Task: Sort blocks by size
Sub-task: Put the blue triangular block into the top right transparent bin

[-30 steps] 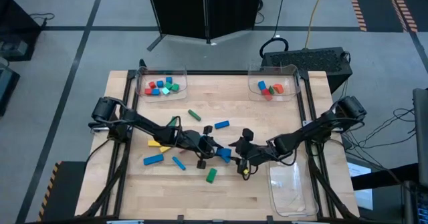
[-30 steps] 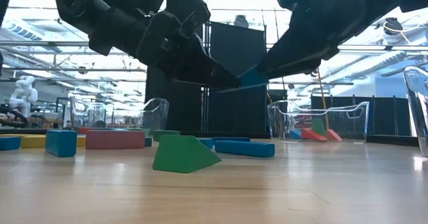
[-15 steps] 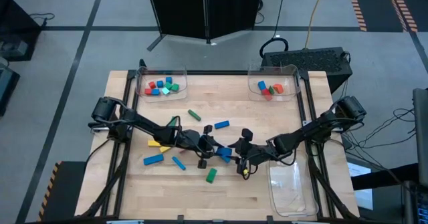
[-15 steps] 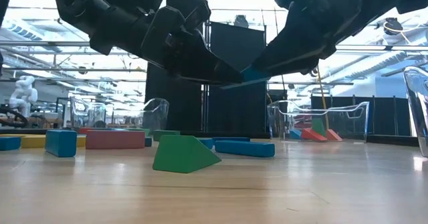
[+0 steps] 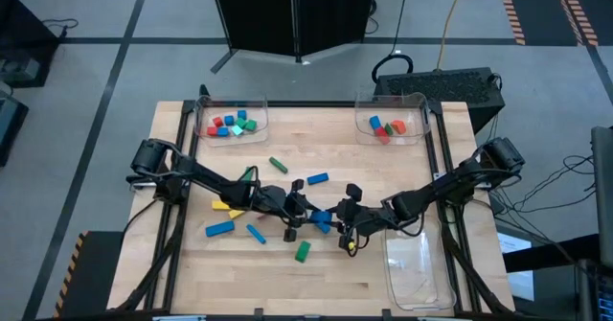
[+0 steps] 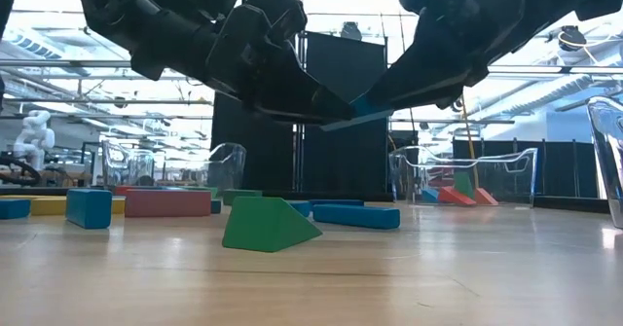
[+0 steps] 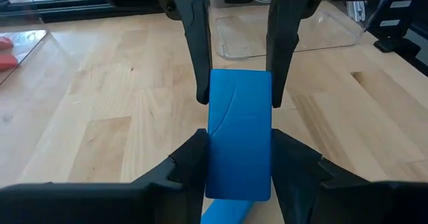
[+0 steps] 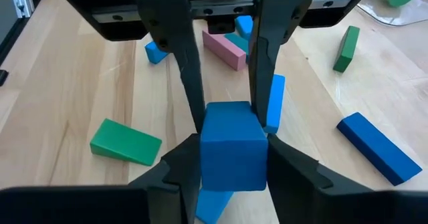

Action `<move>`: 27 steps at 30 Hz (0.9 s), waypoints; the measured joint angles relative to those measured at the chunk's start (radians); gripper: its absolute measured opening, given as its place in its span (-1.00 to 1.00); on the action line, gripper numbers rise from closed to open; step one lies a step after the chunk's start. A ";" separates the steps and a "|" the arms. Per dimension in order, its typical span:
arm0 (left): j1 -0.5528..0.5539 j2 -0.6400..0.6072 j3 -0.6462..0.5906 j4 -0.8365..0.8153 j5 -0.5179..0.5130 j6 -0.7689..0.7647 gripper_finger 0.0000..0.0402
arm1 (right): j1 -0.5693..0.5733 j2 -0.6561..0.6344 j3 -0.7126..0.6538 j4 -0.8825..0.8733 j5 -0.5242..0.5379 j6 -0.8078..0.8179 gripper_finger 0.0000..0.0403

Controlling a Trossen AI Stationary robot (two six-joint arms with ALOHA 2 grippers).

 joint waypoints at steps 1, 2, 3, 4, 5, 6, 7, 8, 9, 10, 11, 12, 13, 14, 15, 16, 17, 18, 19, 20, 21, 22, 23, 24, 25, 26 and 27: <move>0.000 0.000 0.000 0.000 -0.001 -0.006 -0.28 | -0.002 -0.001 0.000 -0.001 0.000 0.003 -0.34; 0.000 0.000 0.000 0.000 -0.002 -0.011 -0.23 | -0.005 -0.005 0.000 -0.006 -0.001 0.007 -0.34; -0.002 0.000 0.000 0.001 -0.009 -0.019 -0.16 | -0.008 -0.010 0.000 -0.012 -0.001 0.010 -0.35; -0.002 -0.001 0.000 0.002 -0.014 -0.029 -0.09 | -0.011 -0.015 0.000 -0.016 -0.001 0.011 -0.35; -0.002 -0.002 0.001 0.001 -0.016 -0.031 -0.02 | -0.012 -0.022 0.000 -0.025 -0.001 0.011 -0.35; -0.003 -0.002 0.002 -0.004 -0.019 -0.031 0.05 | -0.012 -0.031 0.000 -0.036 -0.001 0.011 -0.35; -0.004 -0.002 0.002 -0.015 -0.029 -0.032 0.12 | -0.012 -0.043 0.000 -0.048 0.000 0.011 -0.35; -0.004 -0.002 0.002 -0.035 -0.045 -0.033 0.17 | -0.012 -0.054 0.000 -0.056 0.004 0.011 -0.35; -0.004 -0.004 0.002 -0.058 -0.052 -0.032 0.23 | -0.013 -0.069 0.000 -0.068 0.006 0.011 -0.35; -0.005 -0.010 0.002 -0.087 -0.054 -0.030 0.27 | -0.015 -0.085 0.000 -0.095 0.008 0.016 -0.35; -0.004 -0.017 0.002 -0.111 -0.055 -0.029 0.31 | -0.017 -0.102 0.000 -0.131 0.009 0.028 -0.35; -0.004 -0.026 0.002 -0.126 -0.055 -0.030 0.33 | -0.024 -0.119 0.000 -0.170 0.009 0.043 -0.35; -0.004 -0.043 0.002 -0.153 -0.057 -0.031 0.35 | -0.031 -0.138 0.000 -0.216 0.009 0.061 -0.35; -0.004 -0.058 0.002 -0.181 -0.058 -0.031 0.37 | -0.040 -0.158 0.000 -0.265 0.013 0.076 -0.35; -0.004 -0.075 0.002 -0.199 -0.058 -0.032 0.37 | -0.051 -0.180 0.000 -0.312 0.021 0.090 -0.35; -0.005 -0.090 0.002 -0.218 -0.058 -0.032 0.37 | -0.063 -0.201 0.000 -0.353 0.033 0.104 -0.35; -0.006 -0.109 0.002 -0.237 -0.058 -0.033 0.38 | -0.077 -0.226 0.000 -0.395 0.043 0.115 -0.35; -0.008 -0.127 0.002 -0.256 -0.058 -0.033 0.38 | -0.091 -0.252 0.000 -0.438 0.052 0.122 -0.35; -0.011 -0.144 0.002 -0.268 -0.061 -0.033 0.38 | -0.109 -0.278 0.000 -0.475 0.055 0.131 -0.35; -0.013 -0.158 0.002 -0.274 -0.072 -0.039 0.38 | -0.129 -0.308 0.000 -0.509 0.057 0.139 -0.35; -0.015 -0.167 0.002 -0.277 -0.086 -0.051 0.38 | -0.148 -0.339 0.000 -0.544 0.054 0.142 -0.35; -0.018 -0.174 0.002 -0.283 -0.097 -0.057 0.38 | -0.169 -0.372 0.000 -0.577 0.053 0.143 -0.35; -0.020 -0.178 0.002 -0.287 -0.101 -0.057 0.38 | -0.192 -0.403 0.000 -0.607 0.052 0.143 -0.35; -0.025 -0.179 0.002 -0.288 -0.102 -0.057 0.38 | -0.217 -0.434 0.000 -0.632 0.051 0.143 -0.35; -0.027 -0.180 0.002 -0.286 -0.103 -0.057 0.38 | -0.245 -0.465 0.000 -0.661 0.041 0.142 -0.35; -0.030 -0.180 0.002 -0.286 -0.104 -0.055 0.37 | -0.278 -0.494 0.000 -0.691 0.030 0.139 -0.35; -0.031 -0.180 0.002 -0.289 -0.104 -0.054 0.37 | -0.313 -0.517 0.000 -0.719 0.027 0.140 -0.35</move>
